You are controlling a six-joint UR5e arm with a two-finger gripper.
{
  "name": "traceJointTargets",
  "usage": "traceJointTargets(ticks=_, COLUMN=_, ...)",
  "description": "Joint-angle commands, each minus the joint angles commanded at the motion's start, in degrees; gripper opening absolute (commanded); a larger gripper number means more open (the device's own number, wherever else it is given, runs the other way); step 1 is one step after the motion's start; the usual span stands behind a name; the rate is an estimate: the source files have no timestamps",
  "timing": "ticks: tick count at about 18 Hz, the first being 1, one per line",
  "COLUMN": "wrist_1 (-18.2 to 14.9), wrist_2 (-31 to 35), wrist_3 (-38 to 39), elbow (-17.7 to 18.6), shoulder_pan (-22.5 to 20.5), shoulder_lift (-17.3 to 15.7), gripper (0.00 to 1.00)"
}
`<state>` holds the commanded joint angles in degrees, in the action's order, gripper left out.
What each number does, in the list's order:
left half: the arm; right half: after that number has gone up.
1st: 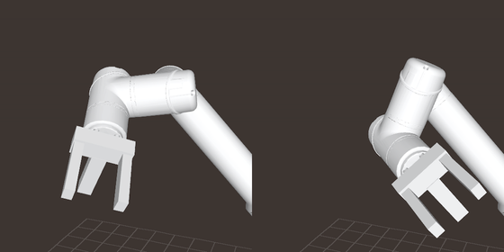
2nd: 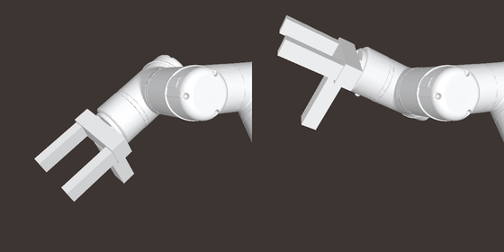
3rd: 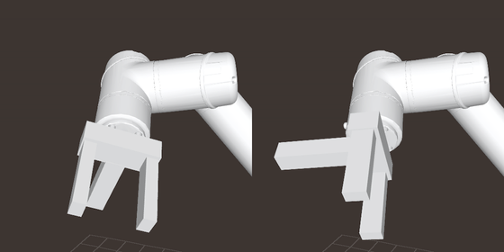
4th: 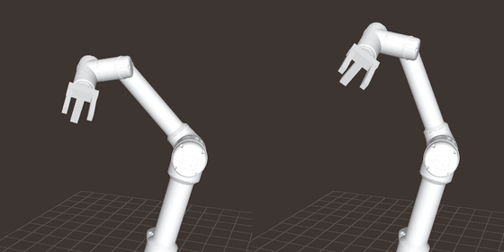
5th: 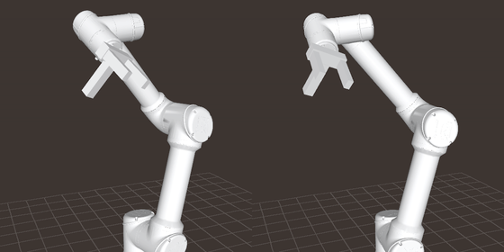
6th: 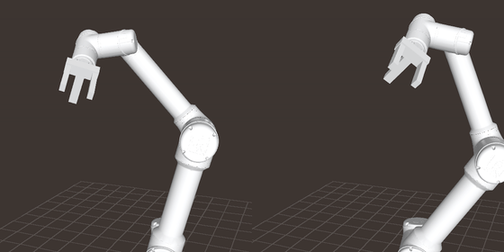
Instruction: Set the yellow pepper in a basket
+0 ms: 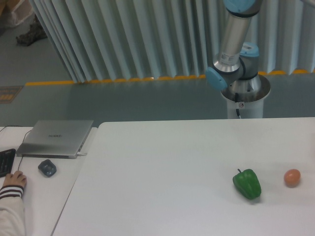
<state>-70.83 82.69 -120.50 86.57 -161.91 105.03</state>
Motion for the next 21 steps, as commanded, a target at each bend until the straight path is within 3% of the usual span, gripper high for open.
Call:
traceJointTargets(ticks=7, wrist_1=-0.88, wrist_2=6.69, wrist_3=2.64, elbow=-0.26, shoulder_pan=8.00, shoulder_lift=-0.80, gripper=1.00)
traceJointTargets(ticks=9, wrist_1=-2.72, wrist_2=6.78, wrist_3=2.72, elbow=-1.14, shoulder_pan=9.23, shoulder_lift=-0.71, gripper=1.00)
traceJointTargets(ticks=12, wrist_1=-4.66, wrist_2=6.87, wrist_3=4.38, elbow=-1.23, shoulder_pan=10.38, shoulder_lift=-0.71, gripper=1.00)
traceJointTargets(ticks=21, wrist_1=-4.93, wrist_2=9.42, wrist_3=6.15, elbow=-0.35, shoulder_pan=12.58, shoulder_lift=-0.09, gripper=1.00)
